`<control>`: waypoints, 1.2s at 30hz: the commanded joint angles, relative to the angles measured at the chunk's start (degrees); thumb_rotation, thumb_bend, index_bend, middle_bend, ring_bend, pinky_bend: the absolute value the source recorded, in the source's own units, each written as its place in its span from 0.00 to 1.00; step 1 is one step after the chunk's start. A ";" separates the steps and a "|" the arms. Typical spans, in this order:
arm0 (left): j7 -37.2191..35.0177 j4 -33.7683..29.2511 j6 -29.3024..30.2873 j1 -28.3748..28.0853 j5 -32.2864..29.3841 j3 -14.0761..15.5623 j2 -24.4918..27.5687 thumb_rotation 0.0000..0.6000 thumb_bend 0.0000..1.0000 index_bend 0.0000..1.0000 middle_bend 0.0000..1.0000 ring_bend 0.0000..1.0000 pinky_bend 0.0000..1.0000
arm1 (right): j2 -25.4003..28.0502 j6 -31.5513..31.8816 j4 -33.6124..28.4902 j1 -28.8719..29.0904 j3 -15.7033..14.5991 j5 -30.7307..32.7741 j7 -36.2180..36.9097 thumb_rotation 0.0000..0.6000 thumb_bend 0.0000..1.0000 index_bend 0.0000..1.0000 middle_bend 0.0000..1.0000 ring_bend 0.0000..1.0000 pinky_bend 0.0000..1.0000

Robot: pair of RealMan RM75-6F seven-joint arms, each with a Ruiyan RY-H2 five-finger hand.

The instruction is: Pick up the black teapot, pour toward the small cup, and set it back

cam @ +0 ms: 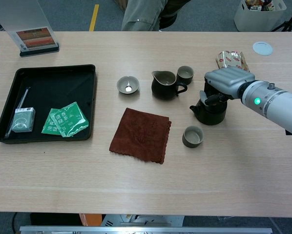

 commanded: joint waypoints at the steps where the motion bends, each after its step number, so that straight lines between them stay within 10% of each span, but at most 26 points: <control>1: -0.11 0.06 -0.08 0.01 -0.04 0.06 -0.06 1.00 0.22 0.02 0.00 0.00 0.00 | -0.35 0.03 0.33 0.00 -0.15 0.17 -0.24 0.68 0.78 0.92 0.83 0.78 0.15; 12: -0.09 0.06 0.04 -0.03 0.14 0.13 -0.04 1.00 0.22 0.02 0.00 0.00 0.00 | -0.13 -0.73 0.11 0.42 -0.49 0.79 -1.00 0.68 0.74 0.84 0.73 0.68 0.12; 25: 0.04 0.01 -0.05 -0.09 0.00 0.14 0.02 1.00 0.22 0.02 0.00 0.00 0.00 | 2.42 -1.74 -1.78 0.81 -0.13 0.81 0.36 0.67 0.29 0.60 0.53 0.47 0.09; 36: 0.17 -0.10 0.02 -0.07 -0.06 0.14 0.18 1.00 0.22 0.02 0.00 0.00 0.00 | 3.75 -0.78 -3.20 0.76 -0.29 -1.10 0.69 0.66 0.27 0.46 0.40 0.29 0.09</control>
